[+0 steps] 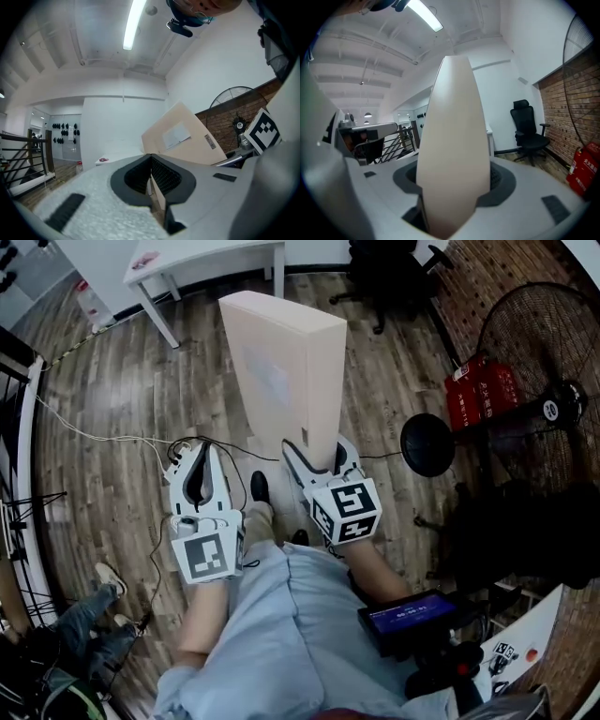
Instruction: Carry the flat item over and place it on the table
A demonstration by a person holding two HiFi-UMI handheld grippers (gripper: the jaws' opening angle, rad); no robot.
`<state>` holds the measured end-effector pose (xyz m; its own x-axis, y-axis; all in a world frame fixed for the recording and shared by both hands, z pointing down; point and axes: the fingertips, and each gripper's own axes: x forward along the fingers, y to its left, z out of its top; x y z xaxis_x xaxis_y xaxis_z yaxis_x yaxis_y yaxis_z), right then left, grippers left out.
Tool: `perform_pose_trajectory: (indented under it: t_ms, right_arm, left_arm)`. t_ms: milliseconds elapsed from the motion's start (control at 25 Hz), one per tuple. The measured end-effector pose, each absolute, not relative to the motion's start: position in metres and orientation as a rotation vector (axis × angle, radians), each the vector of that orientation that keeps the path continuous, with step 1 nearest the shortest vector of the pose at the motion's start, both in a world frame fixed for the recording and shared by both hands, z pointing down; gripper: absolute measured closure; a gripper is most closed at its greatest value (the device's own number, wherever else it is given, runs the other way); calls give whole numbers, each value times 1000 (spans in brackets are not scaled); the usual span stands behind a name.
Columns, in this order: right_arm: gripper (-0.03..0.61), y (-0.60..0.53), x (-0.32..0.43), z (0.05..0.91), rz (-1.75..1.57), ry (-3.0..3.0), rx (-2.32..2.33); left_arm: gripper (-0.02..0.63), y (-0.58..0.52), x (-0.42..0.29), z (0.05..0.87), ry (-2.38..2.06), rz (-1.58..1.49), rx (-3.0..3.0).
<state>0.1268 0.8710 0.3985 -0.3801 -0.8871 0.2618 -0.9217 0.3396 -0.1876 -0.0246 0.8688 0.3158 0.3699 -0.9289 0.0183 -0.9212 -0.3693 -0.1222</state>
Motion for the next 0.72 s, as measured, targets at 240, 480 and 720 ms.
perform_pose_trajectory:
  t_ms: [240,480,720]
  right_arm:
    - [305,800,117,417,483,-2439,1699]
    - [304,716,91,420,521,-2408,1726]
    - [304,648,75,408,496,-2406,1760]
  left_arm:
    - [604,795,-43,332,1717,-138,-2540]
    - [604,709,-71,335,1697,-157,-2565]
    - [604,639,-90,323,1663,-120,-2559]
